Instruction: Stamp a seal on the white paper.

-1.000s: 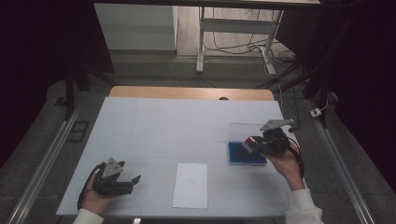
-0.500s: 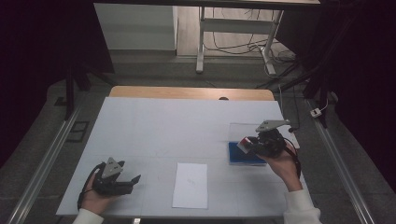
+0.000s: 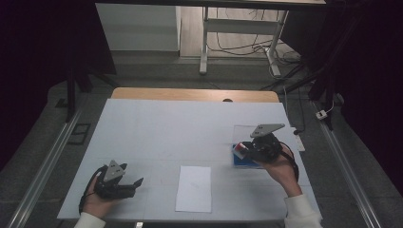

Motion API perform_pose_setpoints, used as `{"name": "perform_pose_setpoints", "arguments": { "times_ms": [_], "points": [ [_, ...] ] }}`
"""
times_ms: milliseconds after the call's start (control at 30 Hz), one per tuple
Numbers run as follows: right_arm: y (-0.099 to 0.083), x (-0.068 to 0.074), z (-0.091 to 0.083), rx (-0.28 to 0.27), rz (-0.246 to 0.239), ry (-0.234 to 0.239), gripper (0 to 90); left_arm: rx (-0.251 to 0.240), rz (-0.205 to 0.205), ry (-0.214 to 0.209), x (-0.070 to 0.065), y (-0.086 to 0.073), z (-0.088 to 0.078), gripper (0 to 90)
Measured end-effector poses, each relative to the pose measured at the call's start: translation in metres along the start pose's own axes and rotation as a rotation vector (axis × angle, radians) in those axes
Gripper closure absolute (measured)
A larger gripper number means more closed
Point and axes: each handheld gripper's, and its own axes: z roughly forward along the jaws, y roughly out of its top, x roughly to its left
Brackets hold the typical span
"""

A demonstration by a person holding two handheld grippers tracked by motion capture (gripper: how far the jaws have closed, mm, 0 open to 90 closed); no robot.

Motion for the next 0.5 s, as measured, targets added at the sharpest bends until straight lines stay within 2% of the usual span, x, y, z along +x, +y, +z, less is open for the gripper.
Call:
{"name": "perform_pose_setpoints", "arguments": {
  "times_ms": [200, 500],
  "points": [
    [0.005, 0.009, 0.004, -0.010, -0.013, 0.039, 69.9, 0.001, 0.001, 0.001, -0.001, 0.000, 0.000, 19.2],
    [0.019, 0.036, 0.016, -0.005, -0.090, 0.109, 69.9, -0.001, 0.003, 0.000, 0.000, 0.000, 0.000, 19.3]
  ]
}}
